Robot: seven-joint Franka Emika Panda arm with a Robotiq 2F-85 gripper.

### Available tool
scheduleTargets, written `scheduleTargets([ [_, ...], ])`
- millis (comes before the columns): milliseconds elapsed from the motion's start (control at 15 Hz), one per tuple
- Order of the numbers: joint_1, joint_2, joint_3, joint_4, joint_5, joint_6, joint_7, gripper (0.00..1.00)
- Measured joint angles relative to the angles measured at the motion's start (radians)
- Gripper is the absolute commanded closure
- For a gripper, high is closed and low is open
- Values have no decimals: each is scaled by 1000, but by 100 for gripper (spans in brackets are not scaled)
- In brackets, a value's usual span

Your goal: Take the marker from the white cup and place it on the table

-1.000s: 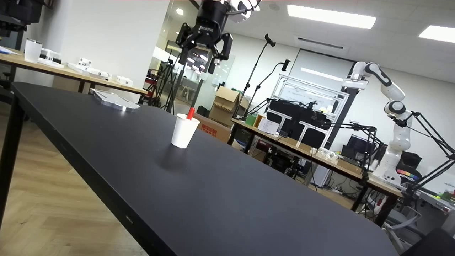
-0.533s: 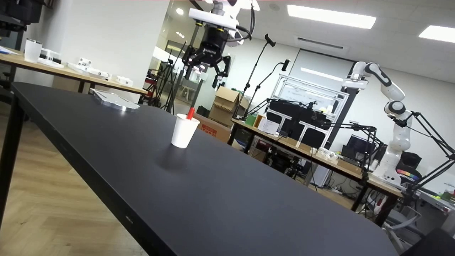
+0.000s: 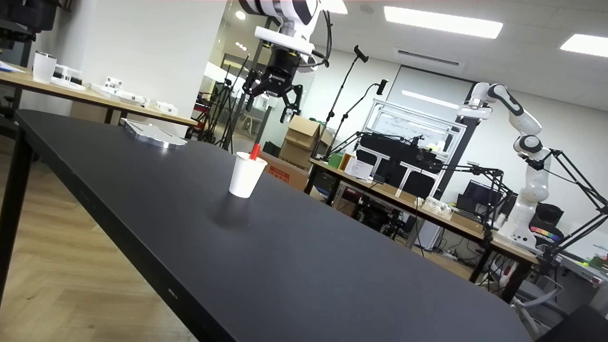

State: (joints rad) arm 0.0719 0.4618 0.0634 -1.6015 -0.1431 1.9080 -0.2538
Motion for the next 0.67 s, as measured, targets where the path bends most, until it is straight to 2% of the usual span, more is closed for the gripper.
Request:
scheduleTargets([
  [333, 0, 8, 0, 7, -4, 7, -2, 0],
  [667, 1, 116, -2, 113, -19, 16, -9, 0],
])
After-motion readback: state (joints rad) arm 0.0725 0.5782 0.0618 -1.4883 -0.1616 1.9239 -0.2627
